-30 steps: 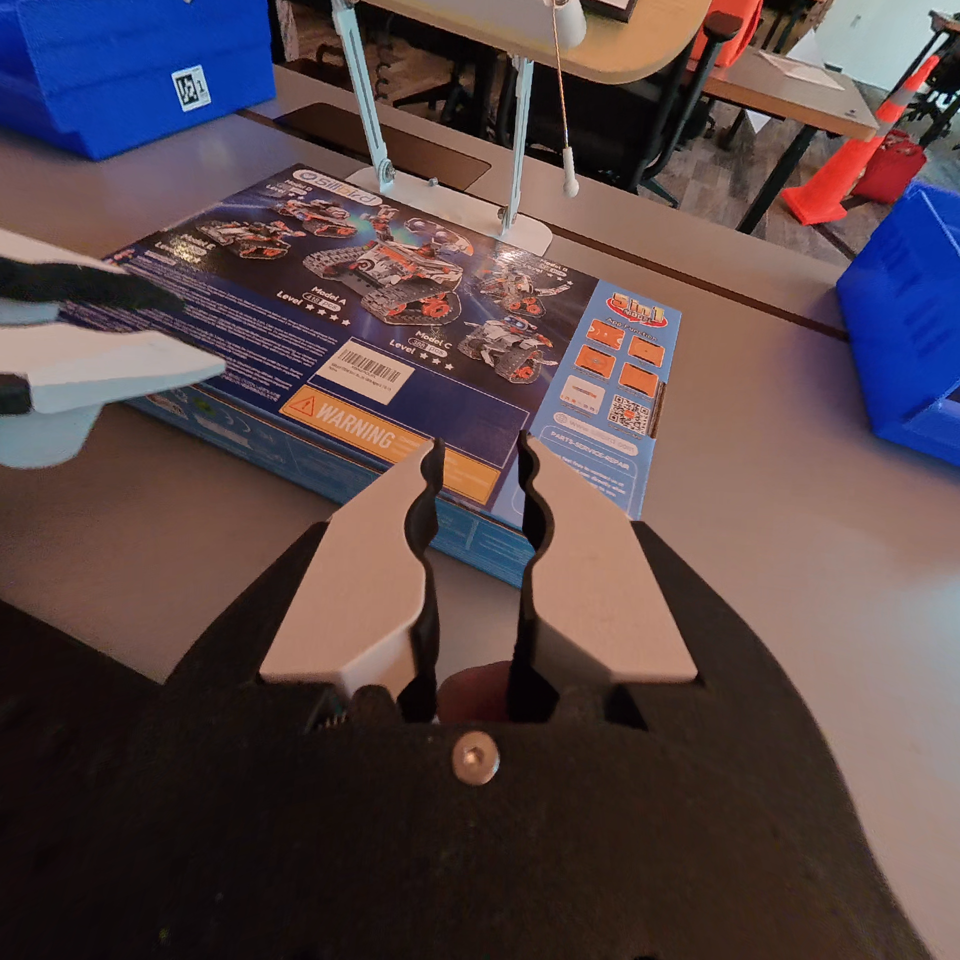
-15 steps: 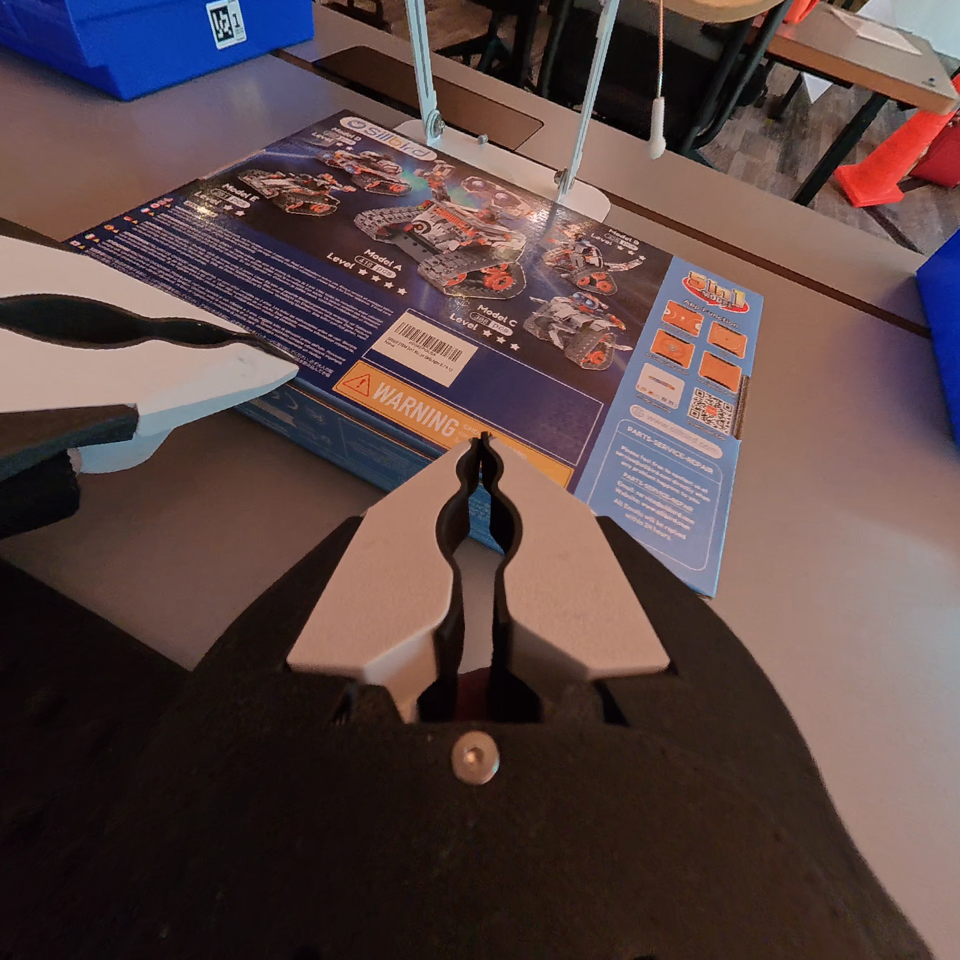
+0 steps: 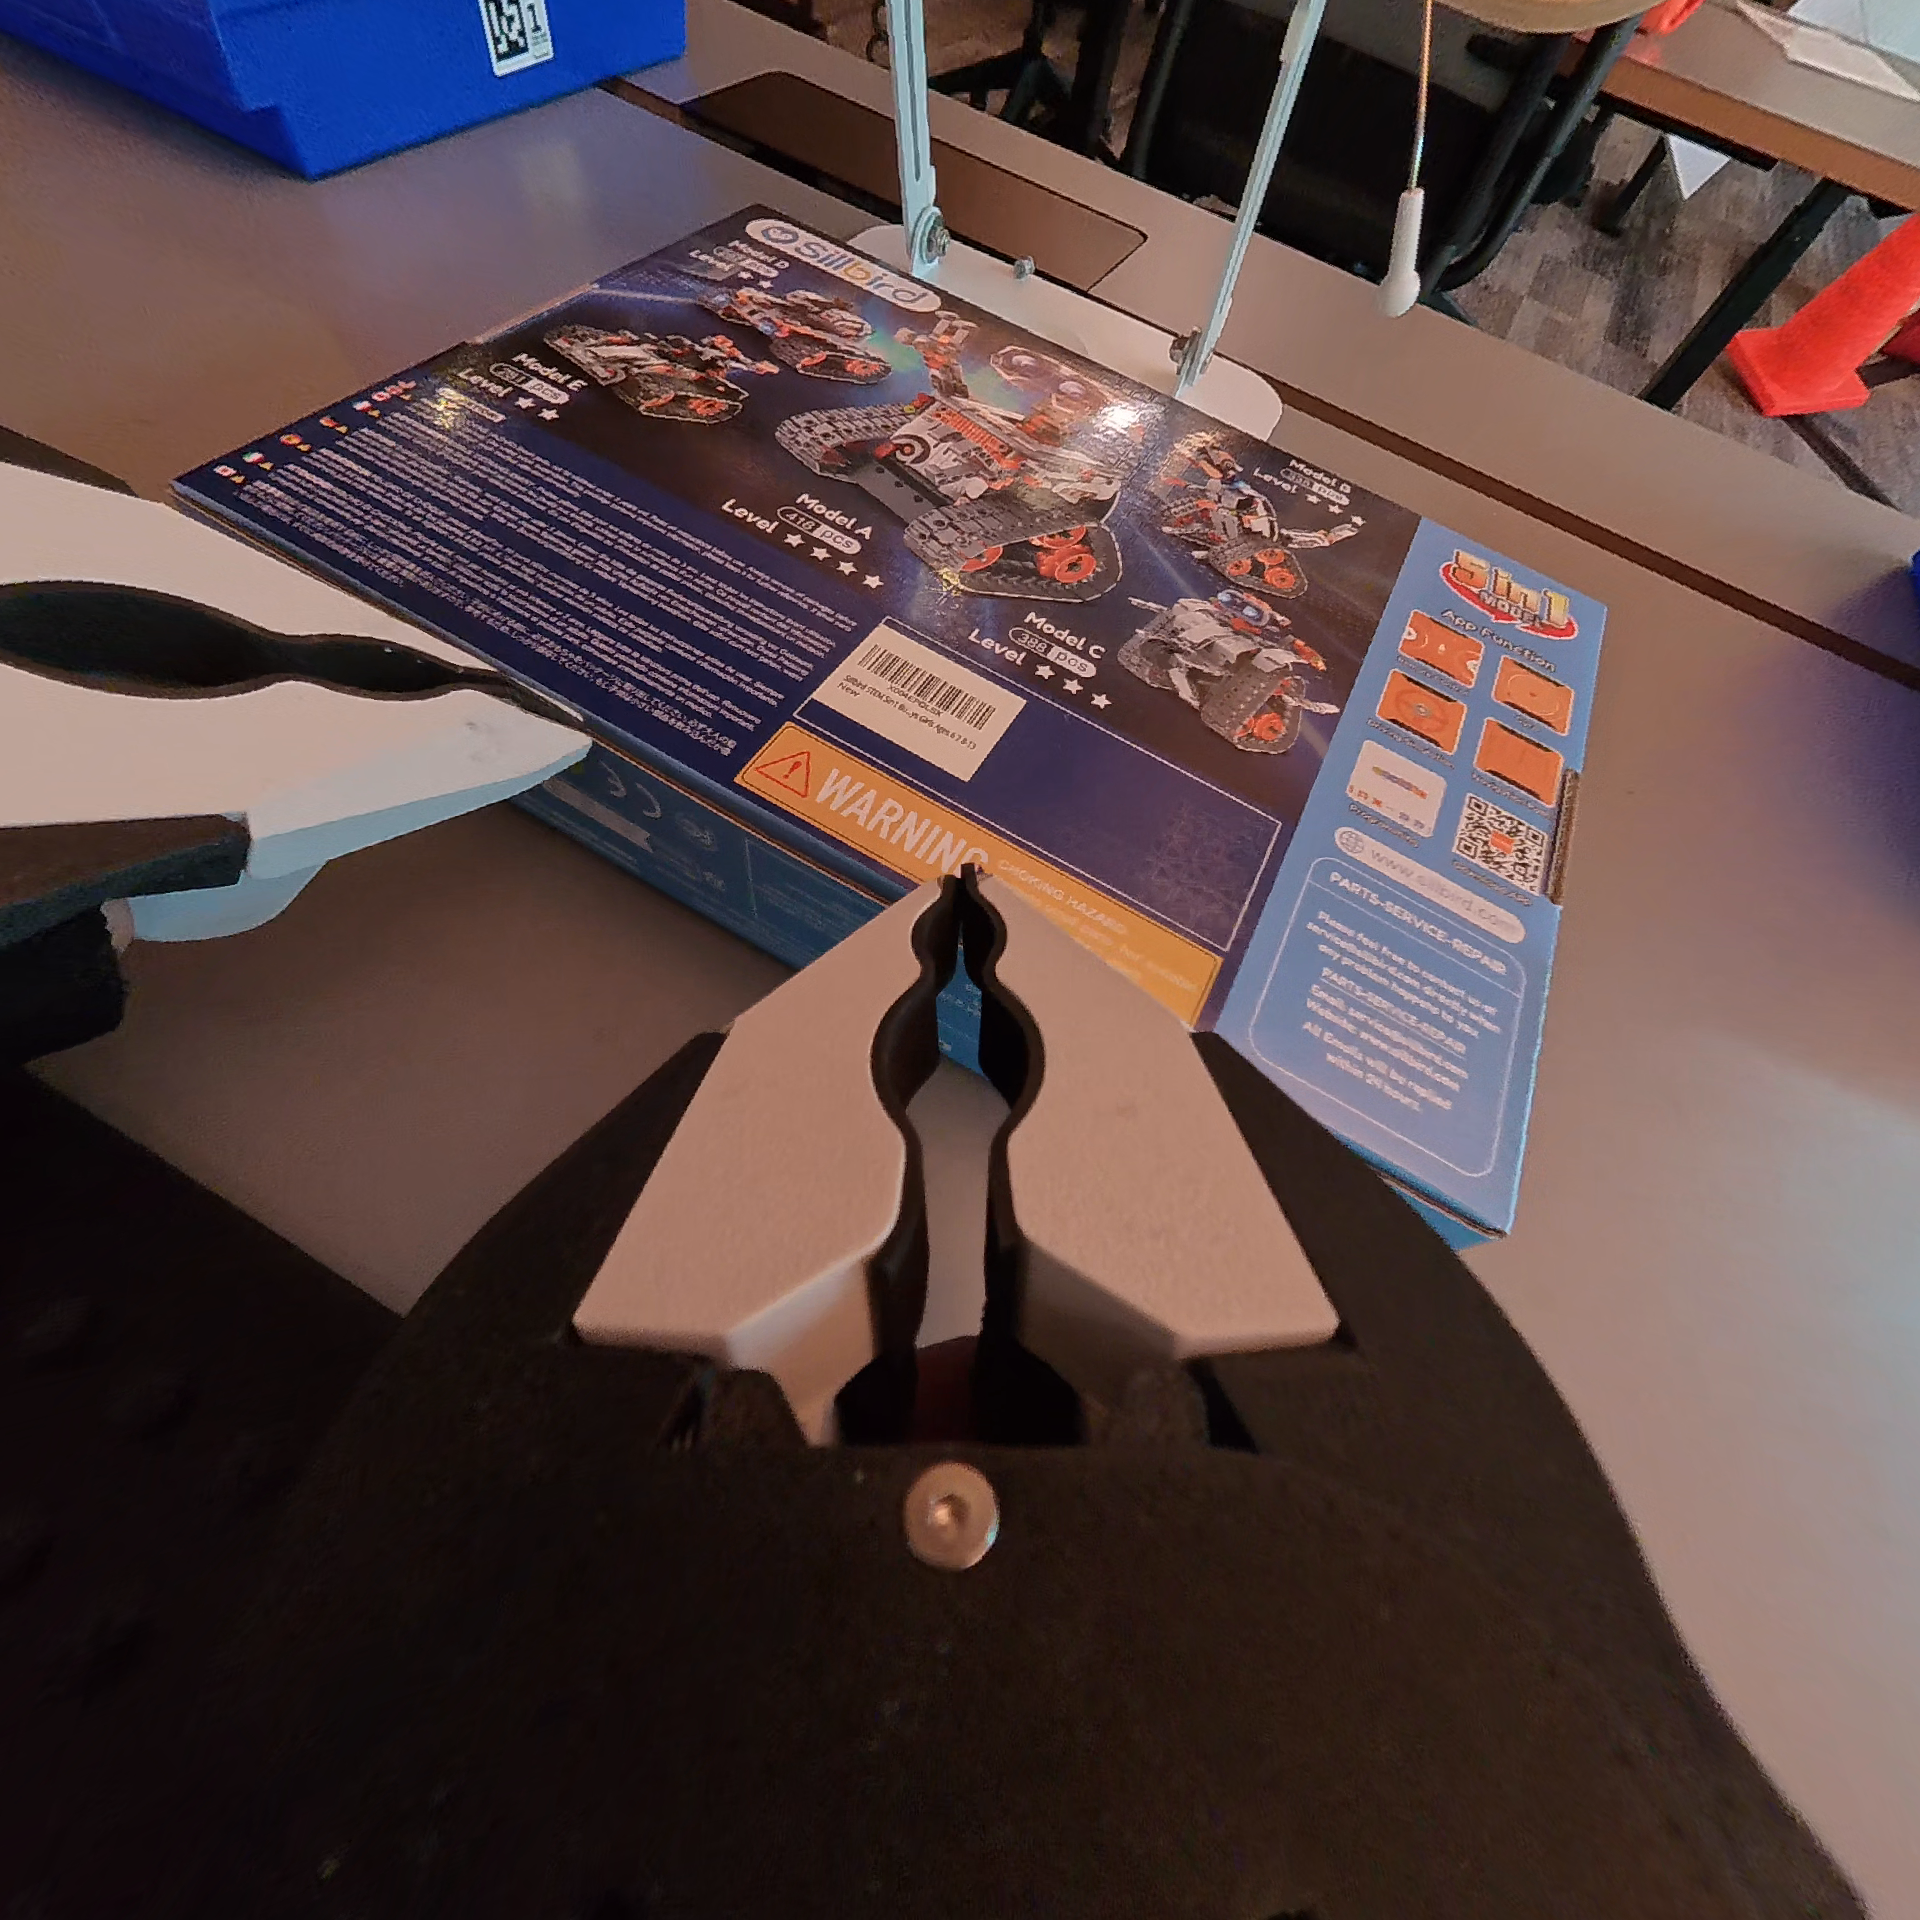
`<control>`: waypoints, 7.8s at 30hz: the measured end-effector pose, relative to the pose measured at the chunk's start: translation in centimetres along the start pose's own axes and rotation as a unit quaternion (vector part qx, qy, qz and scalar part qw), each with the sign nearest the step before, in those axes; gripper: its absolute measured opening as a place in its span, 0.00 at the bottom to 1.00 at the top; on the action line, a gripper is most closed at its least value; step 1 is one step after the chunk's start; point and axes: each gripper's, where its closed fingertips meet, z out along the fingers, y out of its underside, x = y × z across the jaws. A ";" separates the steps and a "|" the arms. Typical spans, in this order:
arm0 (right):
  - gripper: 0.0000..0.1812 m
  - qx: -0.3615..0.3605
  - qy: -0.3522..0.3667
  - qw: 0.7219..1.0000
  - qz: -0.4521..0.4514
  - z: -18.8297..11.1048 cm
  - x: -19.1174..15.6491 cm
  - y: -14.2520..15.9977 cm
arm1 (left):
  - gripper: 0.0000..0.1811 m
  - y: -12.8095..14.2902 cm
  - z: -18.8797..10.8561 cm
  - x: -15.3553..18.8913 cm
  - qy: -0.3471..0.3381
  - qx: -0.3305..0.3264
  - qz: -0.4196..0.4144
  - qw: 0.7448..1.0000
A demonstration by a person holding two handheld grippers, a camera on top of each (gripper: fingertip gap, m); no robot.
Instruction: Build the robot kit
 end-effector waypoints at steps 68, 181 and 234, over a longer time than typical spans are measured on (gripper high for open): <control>0.09 -0.104 0.005 0.994 -0.033 2.0 12.9 -1.5 | 0.23 -1.9 2.7 -11.7 -0.014 -0.093 0.027 0.995; 0.00 0.070 -0.345 0.887 -0.299 -1.6 -7.0 0.8 | 0.00 0.5 -0.2 -0.1 0.194 0.044 0.129 0.972; 0.07 0.004 -0.239 0.952 -0.193 -4.2 -0.5 3.8 | 0.00 -1.4 0.3 8.3 0.211 0.065 0.223 0.949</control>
